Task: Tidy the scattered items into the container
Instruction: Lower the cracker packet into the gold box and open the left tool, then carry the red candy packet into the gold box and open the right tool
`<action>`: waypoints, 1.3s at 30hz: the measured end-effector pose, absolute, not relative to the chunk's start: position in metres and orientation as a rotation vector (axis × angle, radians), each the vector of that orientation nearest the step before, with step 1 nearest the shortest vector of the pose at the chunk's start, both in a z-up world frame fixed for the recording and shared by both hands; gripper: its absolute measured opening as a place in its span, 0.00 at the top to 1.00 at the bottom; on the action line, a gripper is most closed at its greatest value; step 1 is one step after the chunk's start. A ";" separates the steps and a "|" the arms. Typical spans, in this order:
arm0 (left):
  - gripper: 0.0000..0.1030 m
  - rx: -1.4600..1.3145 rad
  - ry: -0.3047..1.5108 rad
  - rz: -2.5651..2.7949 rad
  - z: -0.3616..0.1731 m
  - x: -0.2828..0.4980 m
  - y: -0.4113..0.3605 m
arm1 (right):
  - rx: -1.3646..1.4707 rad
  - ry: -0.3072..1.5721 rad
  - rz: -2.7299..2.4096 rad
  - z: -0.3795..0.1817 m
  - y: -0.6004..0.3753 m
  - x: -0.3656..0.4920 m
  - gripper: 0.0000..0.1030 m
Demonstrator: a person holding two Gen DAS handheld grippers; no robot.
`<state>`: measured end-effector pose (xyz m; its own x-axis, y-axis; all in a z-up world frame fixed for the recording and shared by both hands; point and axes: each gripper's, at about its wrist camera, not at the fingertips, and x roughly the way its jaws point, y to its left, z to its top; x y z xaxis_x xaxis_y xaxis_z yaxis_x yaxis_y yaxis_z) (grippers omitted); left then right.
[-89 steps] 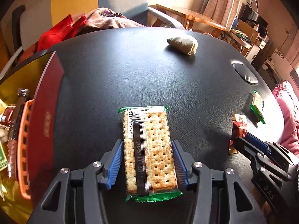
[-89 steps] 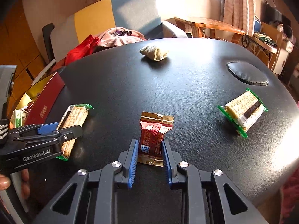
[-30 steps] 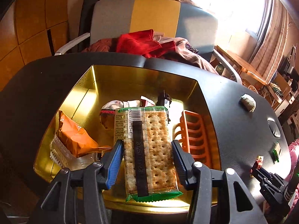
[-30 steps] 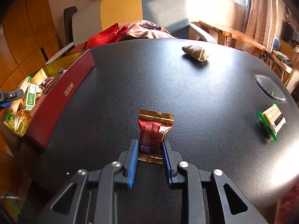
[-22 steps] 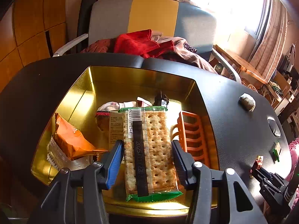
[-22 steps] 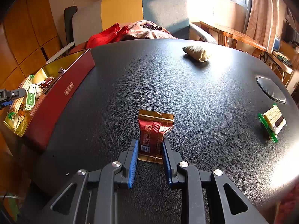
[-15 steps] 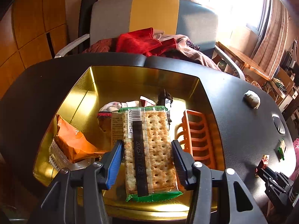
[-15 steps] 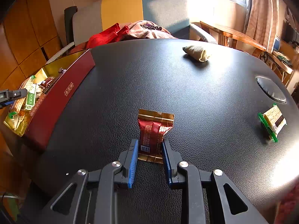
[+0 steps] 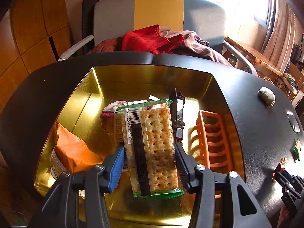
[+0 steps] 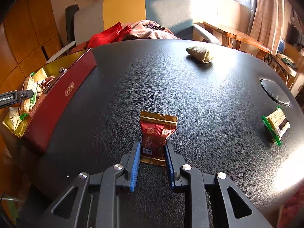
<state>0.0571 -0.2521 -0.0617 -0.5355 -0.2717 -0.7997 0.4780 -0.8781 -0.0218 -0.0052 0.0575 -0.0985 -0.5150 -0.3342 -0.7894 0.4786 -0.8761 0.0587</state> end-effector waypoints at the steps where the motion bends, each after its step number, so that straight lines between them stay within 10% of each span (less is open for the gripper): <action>1: 0.50 1.195 0.336 -2.407 -0.061 0.057 -0.252 | 1.188 0.231 -2.378 -0.098 0.057 -0.005 0.75; 39: 0.45 1.045 0.509 -2.418 -0.040 0.127 -0.268 | 0.920 0.223 -2.007 -0.026 -0.113 0.013 0.75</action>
<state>0.1274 -0.2679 -0.0397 -0.6093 -0.2587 -0.7496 0.5391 -0.8283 -0.1523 0.0130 -0.1134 -0.0260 -0.3280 -0.6545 -0.6812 0.7879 -0.5874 0.1850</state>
